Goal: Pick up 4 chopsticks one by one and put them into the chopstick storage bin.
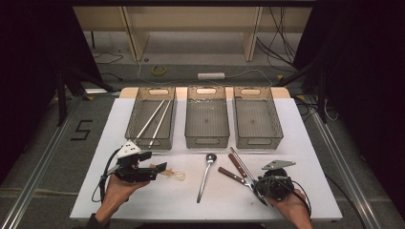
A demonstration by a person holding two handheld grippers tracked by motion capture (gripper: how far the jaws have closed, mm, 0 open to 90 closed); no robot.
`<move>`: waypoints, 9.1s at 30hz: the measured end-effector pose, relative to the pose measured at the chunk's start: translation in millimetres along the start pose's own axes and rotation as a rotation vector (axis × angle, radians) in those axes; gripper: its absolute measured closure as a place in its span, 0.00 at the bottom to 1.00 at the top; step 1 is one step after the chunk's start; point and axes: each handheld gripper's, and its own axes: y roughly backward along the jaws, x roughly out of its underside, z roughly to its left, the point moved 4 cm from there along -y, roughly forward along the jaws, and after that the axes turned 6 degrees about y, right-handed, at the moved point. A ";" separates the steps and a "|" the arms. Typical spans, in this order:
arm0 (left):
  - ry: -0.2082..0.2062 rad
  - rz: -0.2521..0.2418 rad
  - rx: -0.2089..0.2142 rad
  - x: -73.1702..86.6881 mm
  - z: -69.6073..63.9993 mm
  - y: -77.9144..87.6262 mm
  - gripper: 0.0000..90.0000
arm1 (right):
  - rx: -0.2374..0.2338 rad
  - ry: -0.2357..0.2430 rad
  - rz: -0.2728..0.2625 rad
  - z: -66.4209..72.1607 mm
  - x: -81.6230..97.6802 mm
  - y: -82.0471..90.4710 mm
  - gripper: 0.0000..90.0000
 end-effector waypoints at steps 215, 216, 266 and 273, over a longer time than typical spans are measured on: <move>-0.118 0.202 -0.152 -60.0 35.7 0.4 0.93 | -0.143 0.006 -0.414 42.8 -44.5 28.7 0.38; -0.110 0.197 -0.152 -63.1 37.4 -0.2 0.93 | -0.143 0.007 -0.413 42.7 -44.3 28.5 0.38; 0.162 0.260 -0.292 -97.7 133.9 -83.5 0.91 | -0.168 0.012 -0.404 43.1 -43.4 26.0 0.38; 0.138 0.245 -0.276 -98.7 127.5 -85.8 0.75 | -0.169 0.015 -0.403 43.4 -43.0 26.3 0.39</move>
